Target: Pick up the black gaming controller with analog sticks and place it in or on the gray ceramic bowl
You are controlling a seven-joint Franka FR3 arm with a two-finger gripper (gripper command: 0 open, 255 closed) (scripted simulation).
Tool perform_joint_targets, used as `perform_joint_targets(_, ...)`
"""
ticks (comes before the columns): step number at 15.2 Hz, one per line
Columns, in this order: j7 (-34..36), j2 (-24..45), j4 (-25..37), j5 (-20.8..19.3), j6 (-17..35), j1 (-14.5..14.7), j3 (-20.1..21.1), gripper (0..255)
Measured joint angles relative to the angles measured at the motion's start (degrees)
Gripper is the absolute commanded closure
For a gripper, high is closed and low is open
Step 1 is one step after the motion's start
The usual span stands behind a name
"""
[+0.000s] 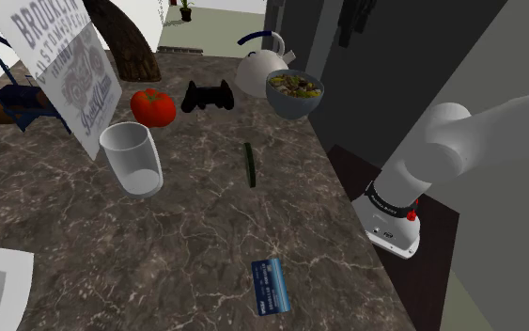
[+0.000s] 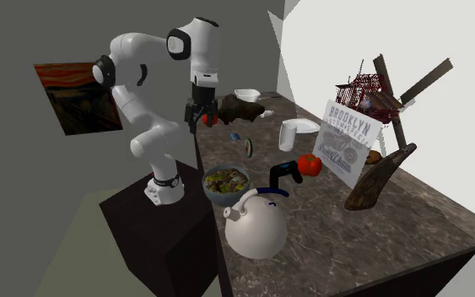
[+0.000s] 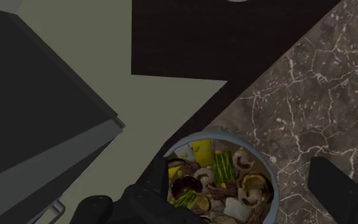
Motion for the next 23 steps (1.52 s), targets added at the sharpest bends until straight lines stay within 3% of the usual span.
perform_joint_targets(3,0.35,2.01,0.11,0.36,1.77,0.23,0.45,0)
perform_joint_targets(11,3.49,15.67,3.31,2.54,11.59,1.87,4.44,0)
perform_joint_targets(23,7.85,40.16,16.95,1.31,21.48,3.78,9.7,0)
